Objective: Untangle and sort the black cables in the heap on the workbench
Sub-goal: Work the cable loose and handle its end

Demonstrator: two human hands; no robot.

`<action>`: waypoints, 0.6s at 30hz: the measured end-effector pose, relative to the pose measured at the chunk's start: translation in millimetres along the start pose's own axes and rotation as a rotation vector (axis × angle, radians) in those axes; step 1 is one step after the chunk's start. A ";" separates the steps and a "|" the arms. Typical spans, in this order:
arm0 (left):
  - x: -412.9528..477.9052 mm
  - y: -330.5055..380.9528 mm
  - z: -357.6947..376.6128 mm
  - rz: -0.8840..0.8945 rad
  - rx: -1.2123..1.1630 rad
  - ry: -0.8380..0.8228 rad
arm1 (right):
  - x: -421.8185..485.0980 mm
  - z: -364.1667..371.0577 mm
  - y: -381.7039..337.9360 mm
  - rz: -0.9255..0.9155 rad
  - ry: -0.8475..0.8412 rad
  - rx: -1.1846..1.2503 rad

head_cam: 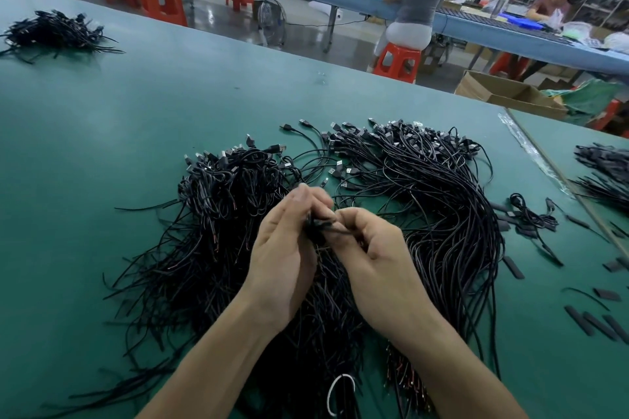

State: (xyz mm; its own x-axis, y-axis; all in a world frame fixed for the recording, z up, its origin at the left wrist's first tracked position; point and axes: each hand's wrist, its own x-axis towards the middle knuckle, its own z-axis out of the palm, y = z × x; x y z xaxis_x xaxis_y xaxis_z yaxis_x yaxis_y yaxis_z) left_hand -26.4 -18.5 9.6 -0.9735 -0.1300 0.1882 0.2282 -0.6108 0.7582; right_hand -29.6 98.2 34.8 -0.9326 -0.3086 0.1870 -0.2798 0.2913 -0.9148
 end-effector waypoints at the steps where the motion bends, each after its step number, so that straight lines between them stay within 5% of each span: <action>1: 0.9 -0.6 -2.4 0.038 0.061 -0.018 | 0.8 -1.5 0.1 0.014 -0.005 0.043; 6: -0.6 1.7 -10.5 0.184 0.546 -0.051 | 7.7 -17.2 -1.1 -0.062 0.025 0.091; 10: 0.0 4.8 -13.8 0.147 0.680 0.021 | 10.0 -26.5 2.9 -0.088 0.020 -0.006; 18: 5.6 0.5 -14.0 -0.465 0.174 0.040 | 7.0 -26.1 4.8 -0.306 0.128 -0.401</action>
State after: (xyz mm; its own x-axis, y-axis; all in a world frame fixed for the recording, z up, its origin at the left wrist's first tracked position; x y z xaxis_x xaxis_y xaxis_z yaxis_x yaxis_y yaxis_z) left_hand -31.9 -30.5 2.3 -0.9718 0.0935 -0.2165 -0.2348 -0.4723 0.8496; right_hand -43.4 121.1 41.1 -0.8078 -0.3284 0.4896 -0.5861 0.5369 -0.6068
